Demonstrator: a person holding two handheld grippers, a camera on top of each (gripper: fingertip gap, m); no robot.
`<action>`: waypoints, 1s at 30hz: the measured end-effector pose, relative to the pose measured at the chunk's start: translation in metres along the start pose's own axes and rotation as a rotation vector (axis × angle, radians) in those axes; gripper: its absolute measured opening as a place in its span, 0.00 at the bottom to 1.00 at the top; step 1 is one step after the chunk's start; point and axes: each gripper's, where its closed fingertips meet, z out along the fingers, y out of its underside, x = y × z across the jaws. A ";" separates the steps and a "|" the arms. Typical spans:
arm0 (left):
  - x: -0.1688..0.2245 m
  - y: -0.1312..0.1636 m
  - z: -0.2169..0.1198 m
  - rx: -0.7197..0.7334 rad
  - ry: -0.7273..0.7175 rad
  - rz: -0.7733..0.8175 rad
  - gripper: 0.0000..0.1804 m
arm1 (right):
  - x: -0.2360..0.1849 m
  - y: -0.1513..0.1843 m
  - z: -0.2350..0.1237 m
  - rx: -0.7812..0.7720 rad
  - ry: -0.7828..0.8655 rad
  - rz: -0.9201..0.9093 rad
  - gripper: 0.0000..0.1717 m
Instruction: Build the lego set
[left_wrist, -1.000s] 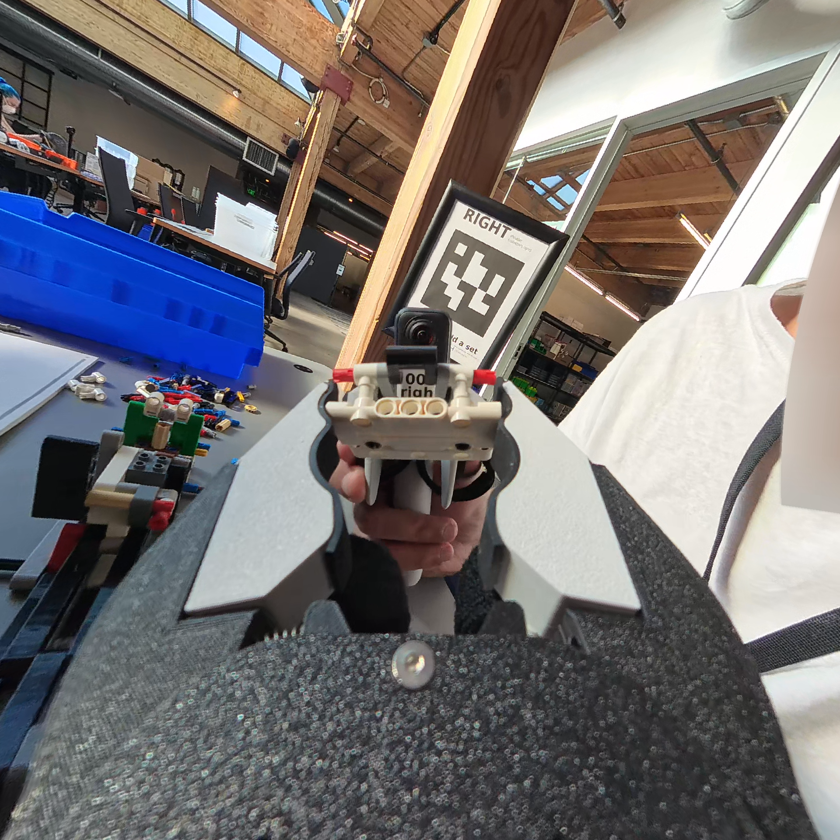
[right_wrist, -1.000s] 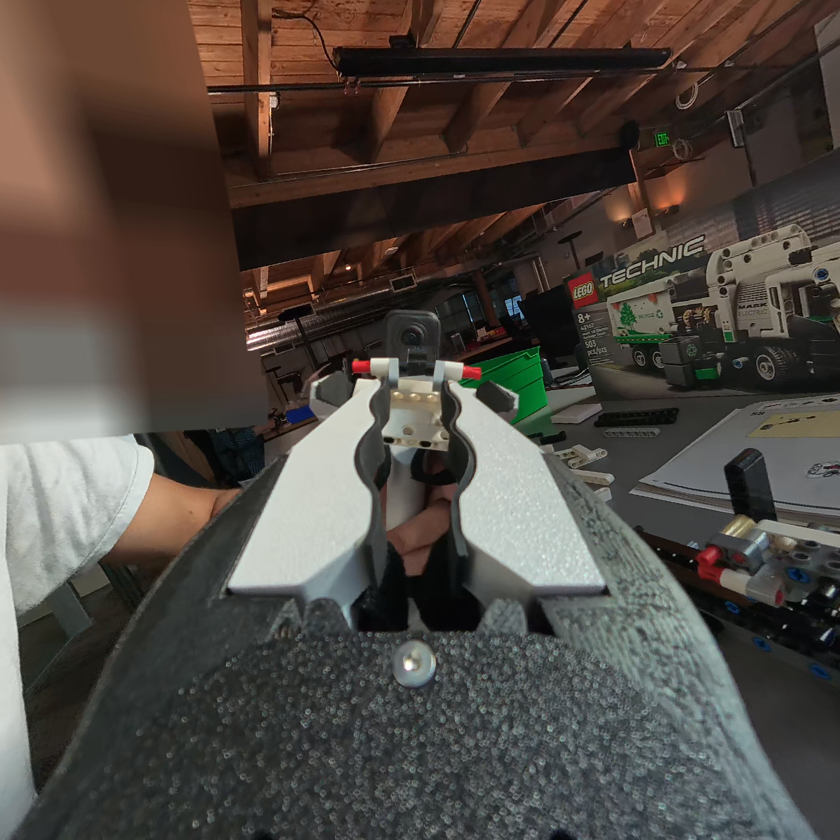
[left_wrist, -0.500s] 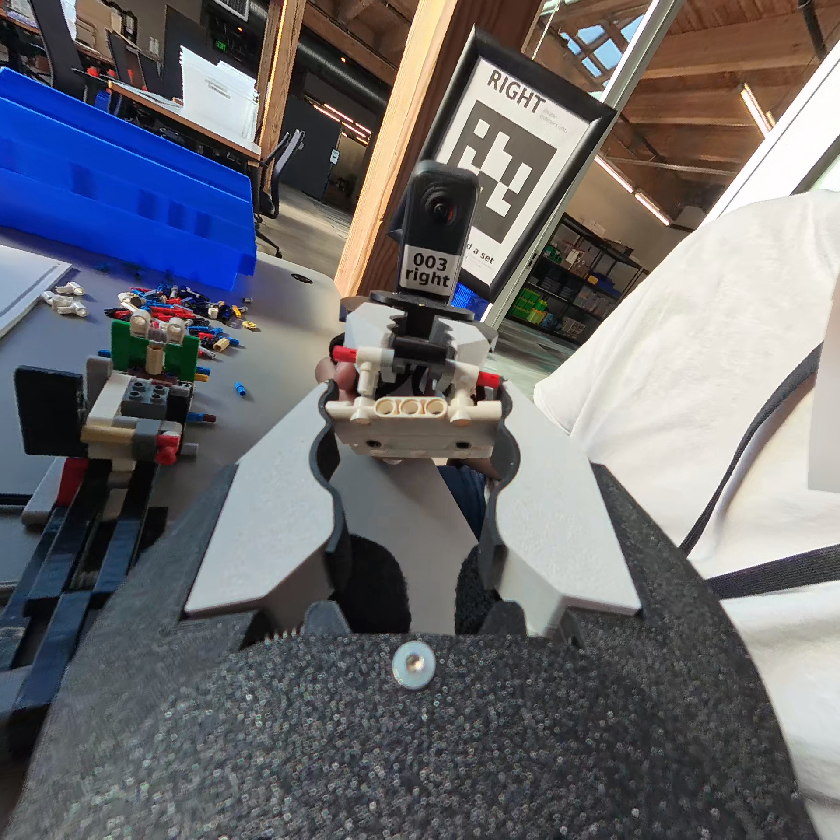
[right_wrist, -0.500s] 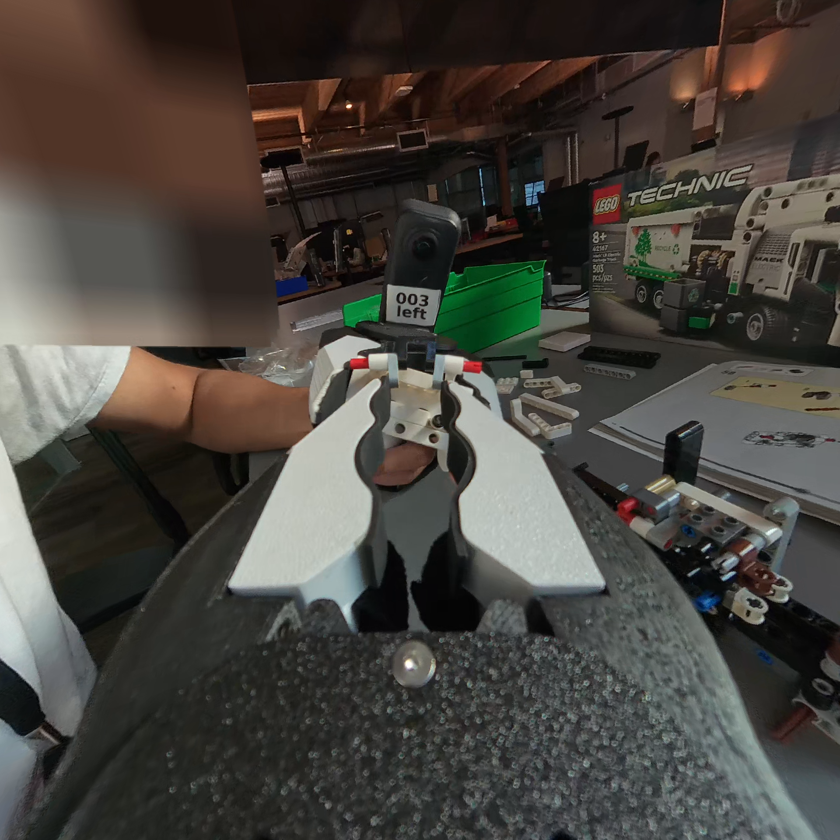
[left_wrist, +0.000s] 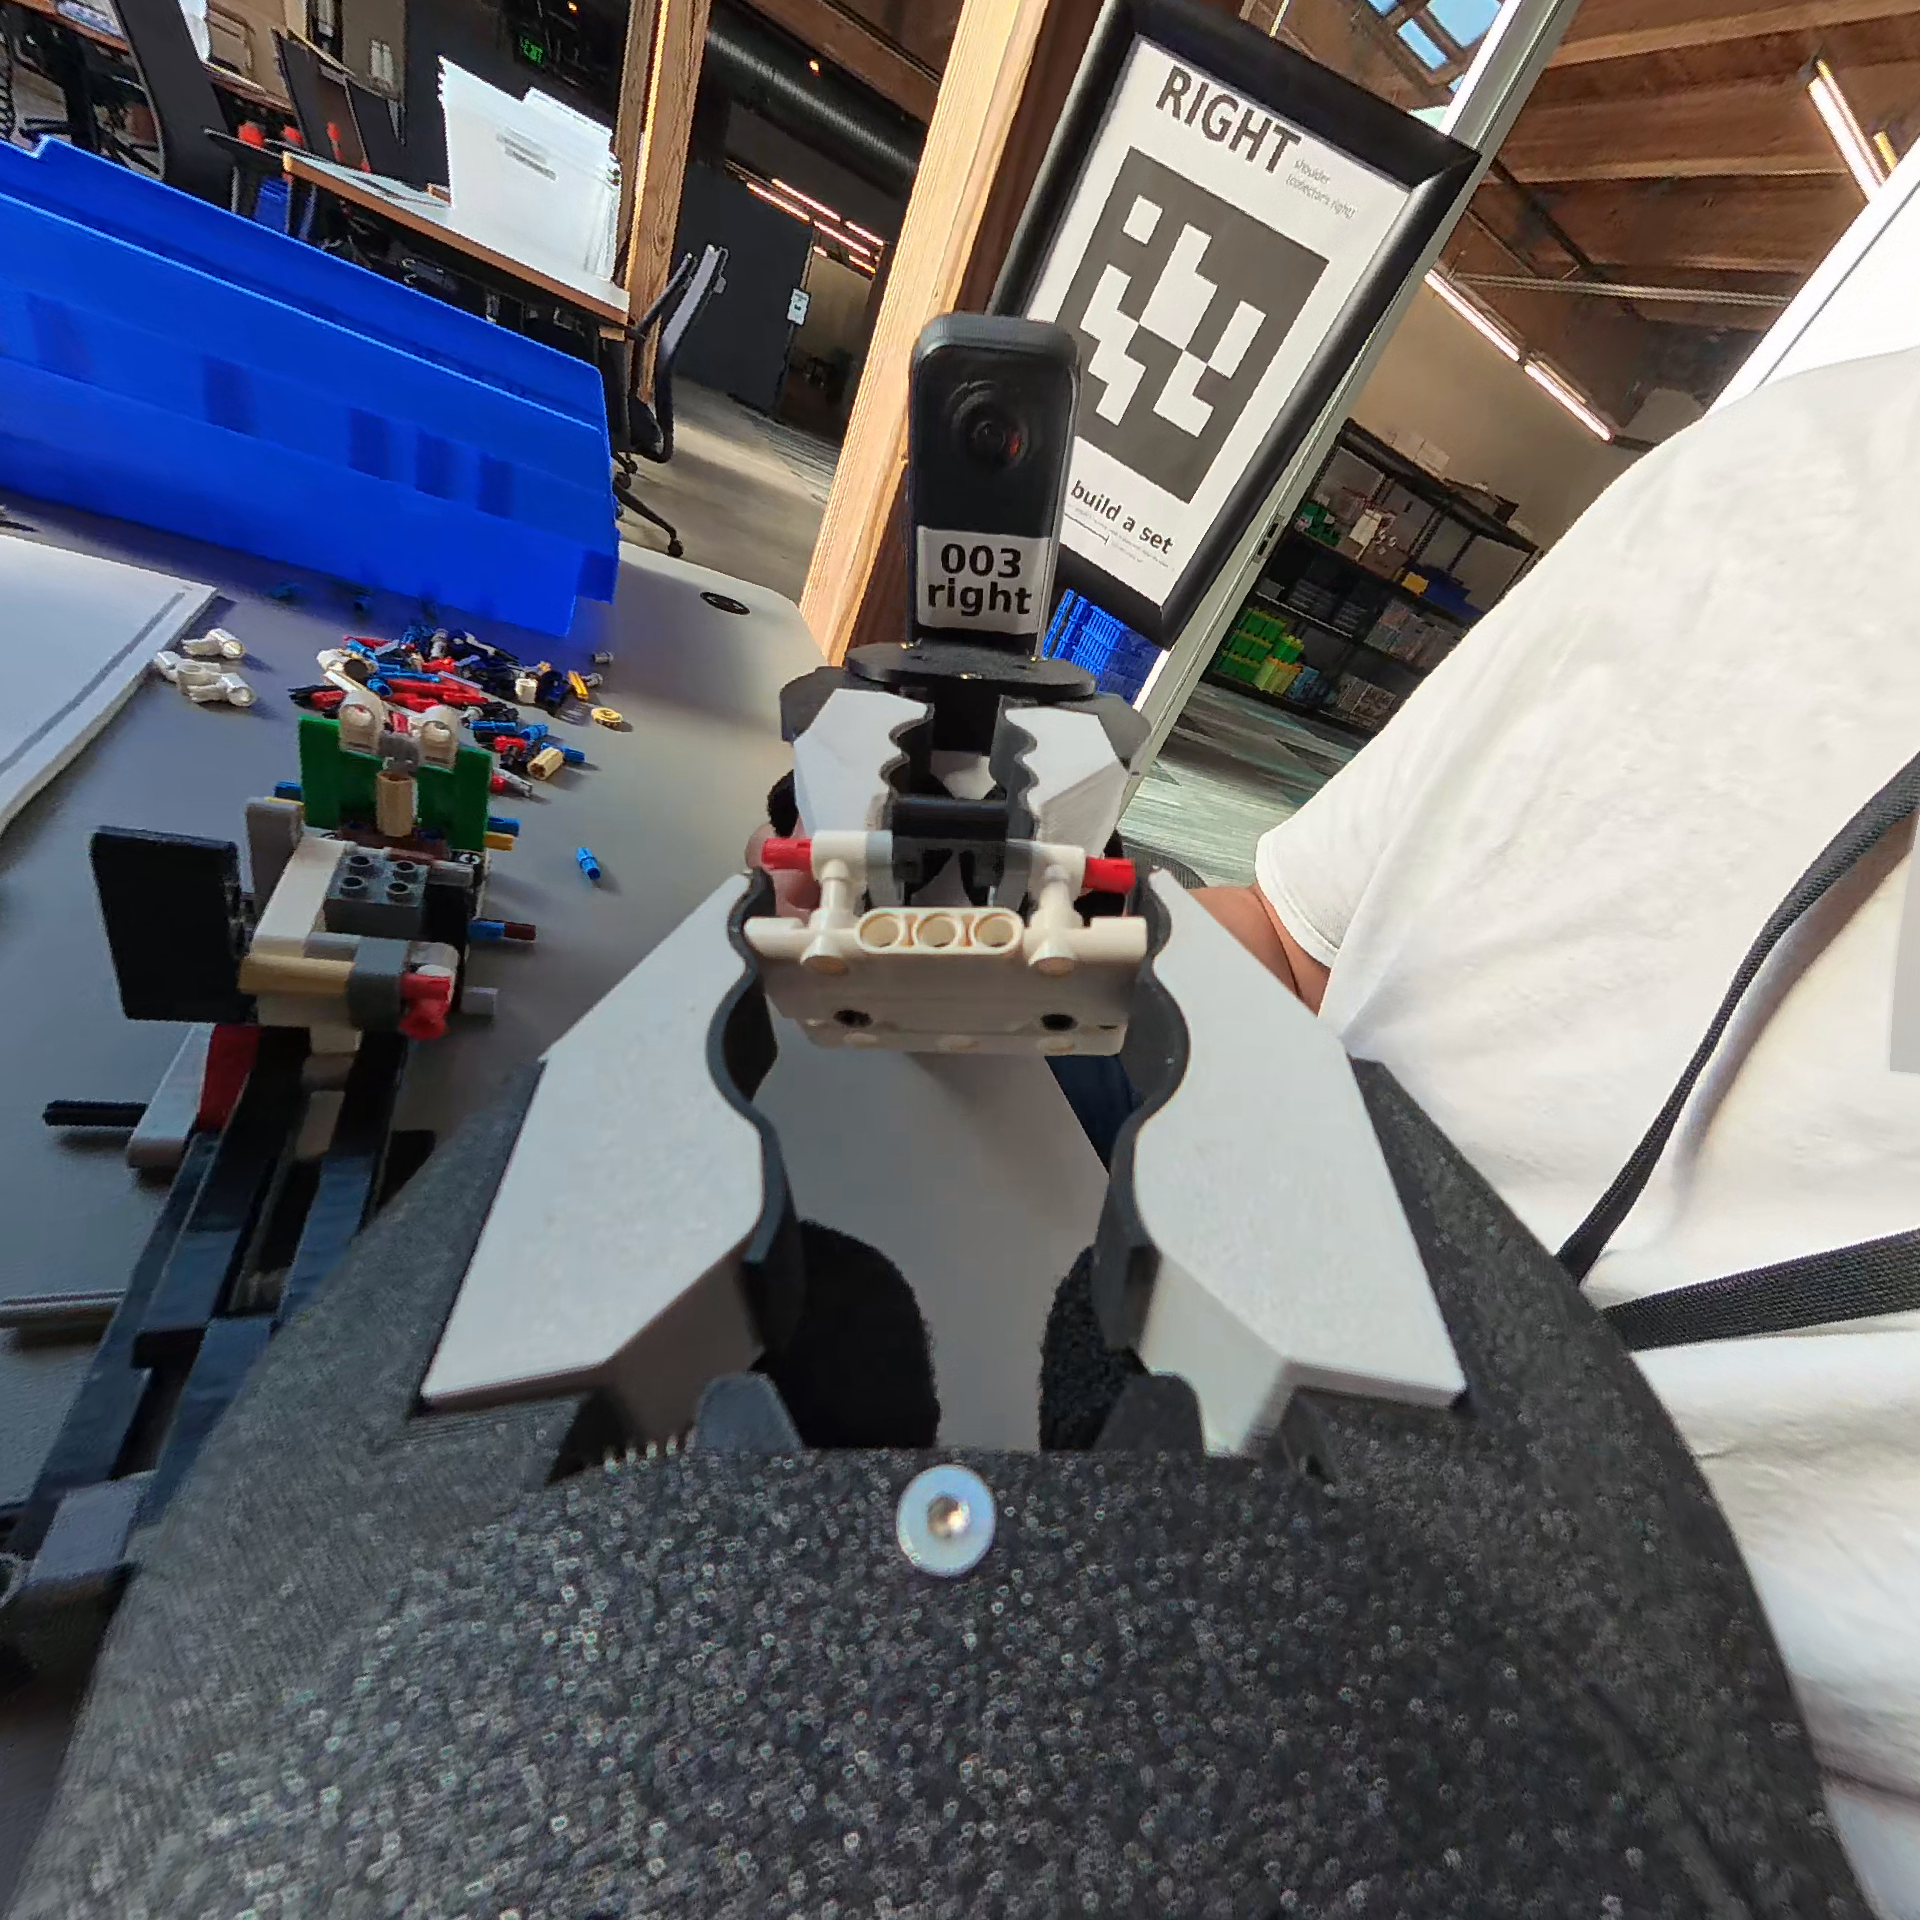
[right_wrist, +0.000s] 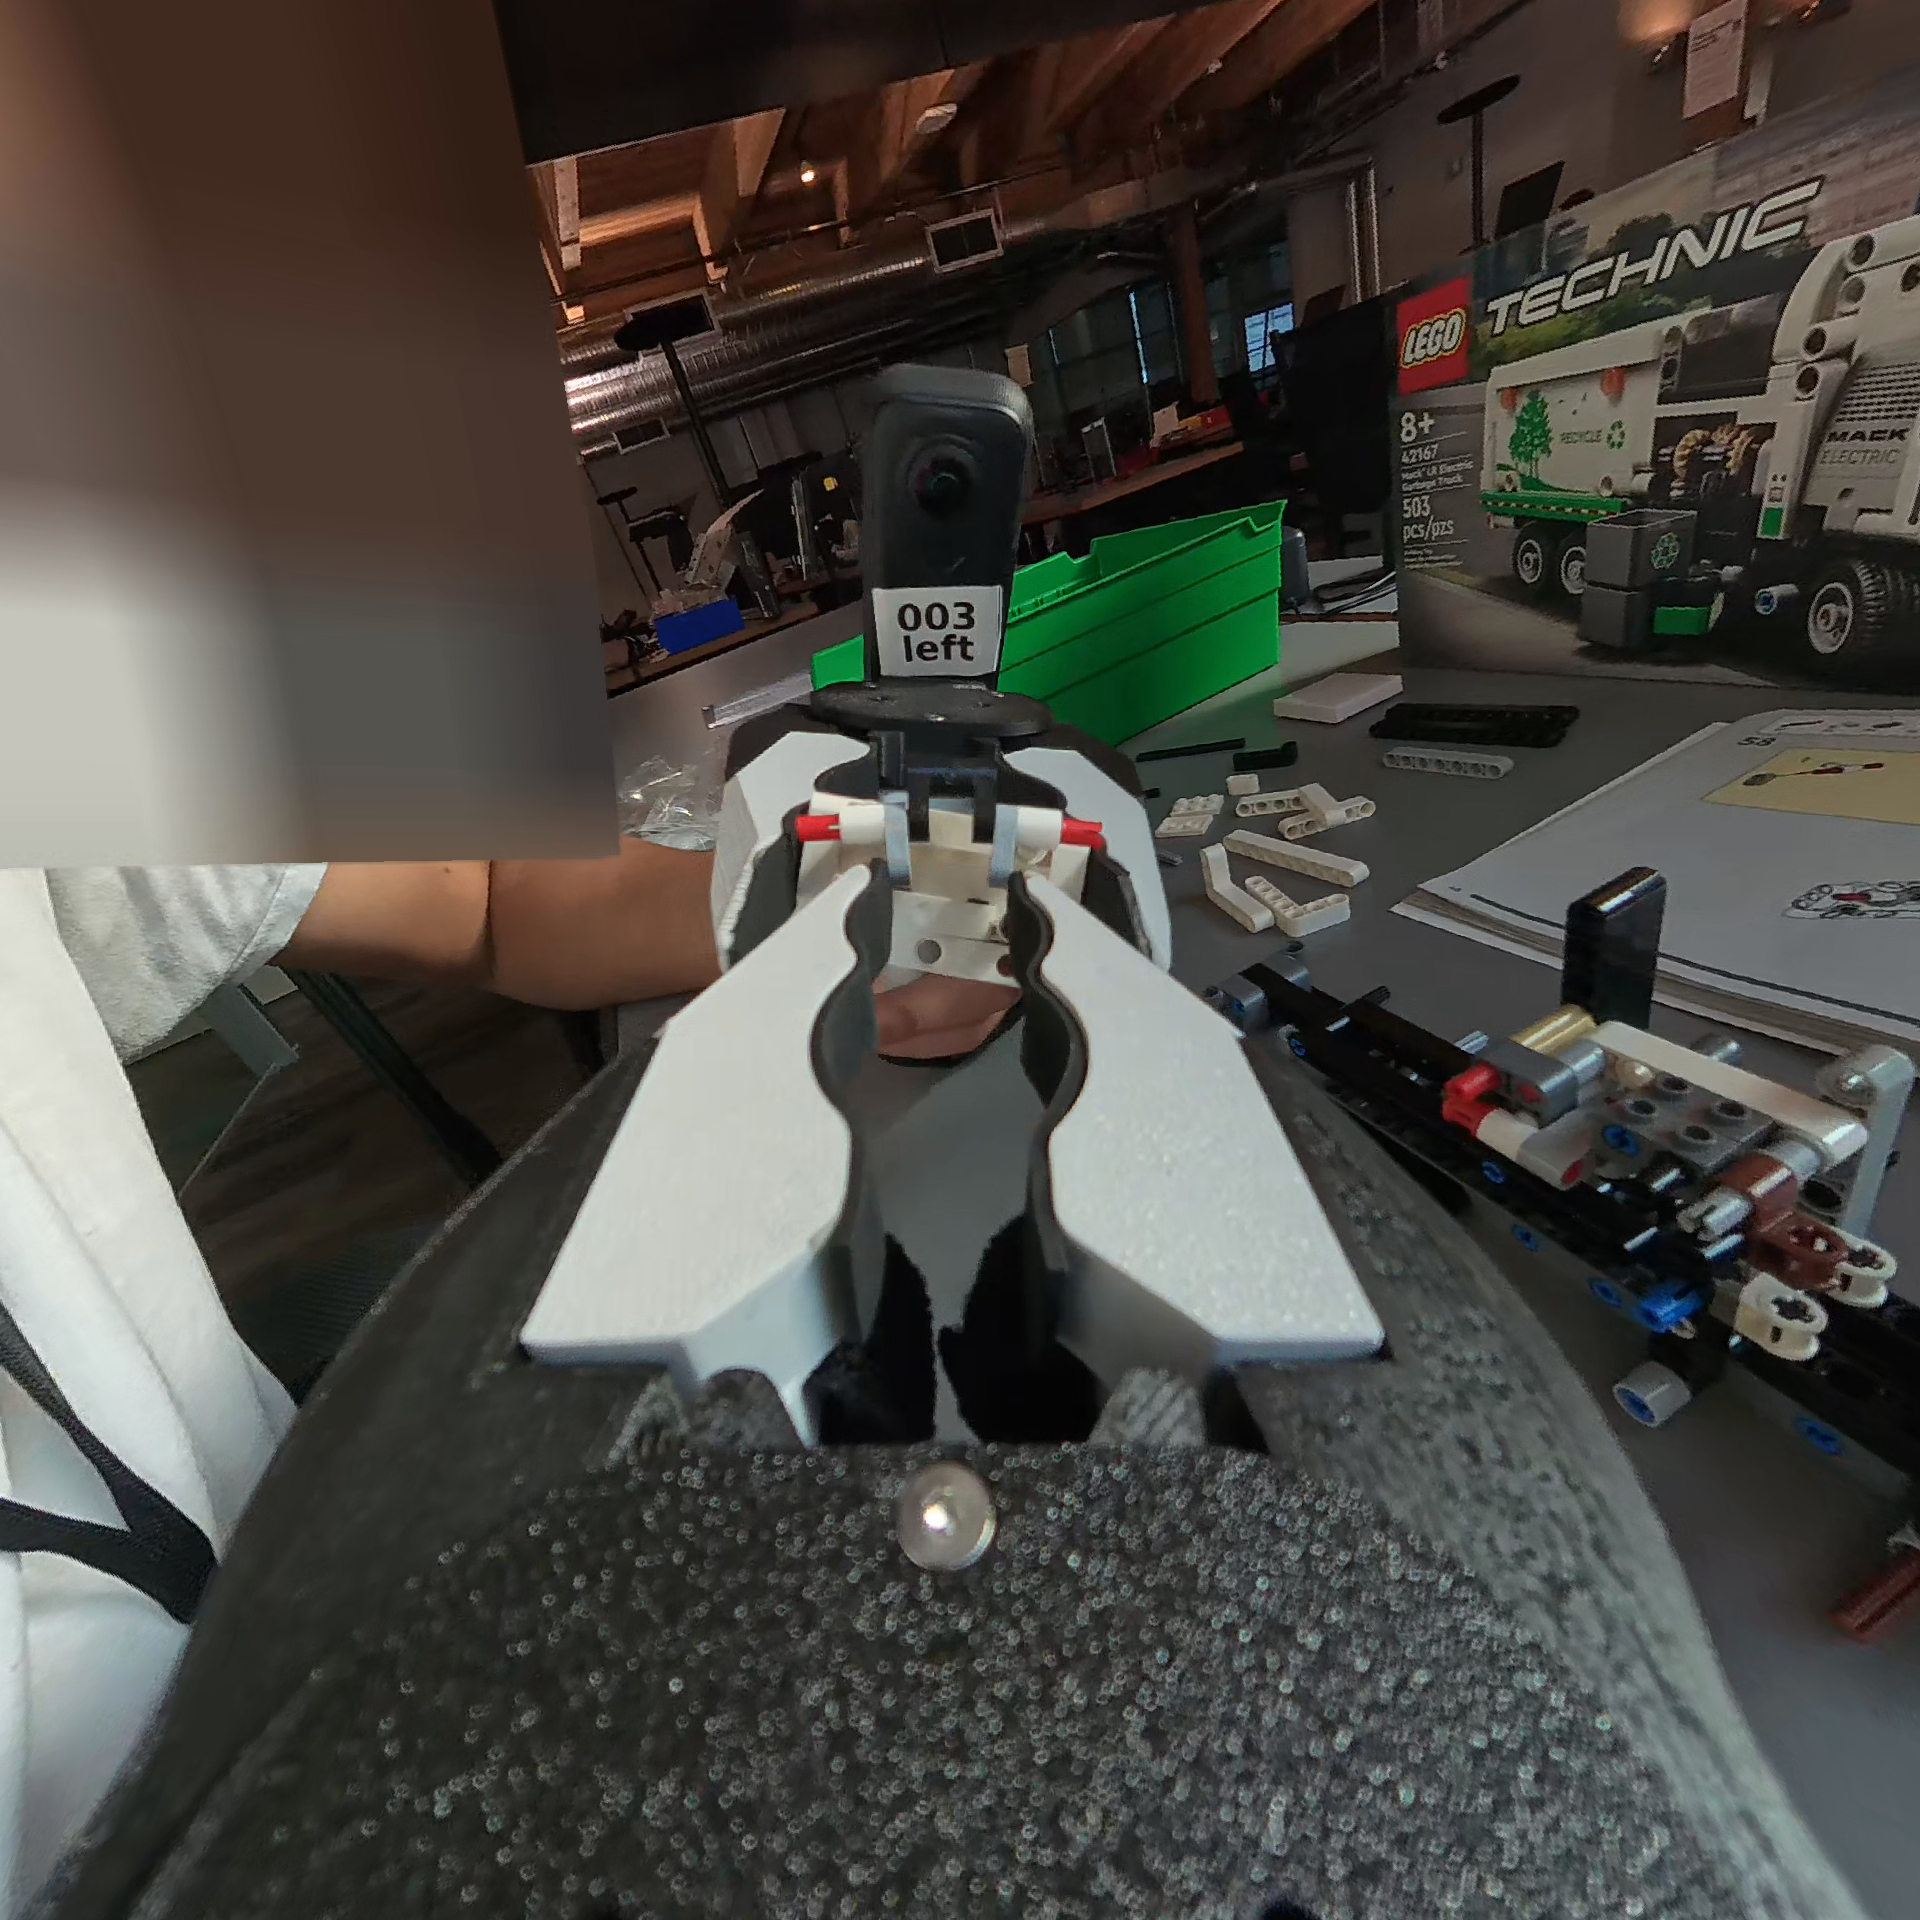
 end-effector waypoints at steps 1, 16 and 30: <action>-0.001 -0.001 -0.001 0.006 -0.005 0.002 0.36 | 0.001 0.002 0.001 -0.014 0.011 -0.004 0.12; -0.002 0.012 0.001 -0.091 -0.015 0.024 0.36 | 0.000 0.014 -0.002 -0.113 -0.001 0.011 0.12; -0.003 0.017 0.003 -0.126 -0.023 0.009 0.36 | 0.000 0.019 -0.002 -0.150 -0.007 0.022 0.12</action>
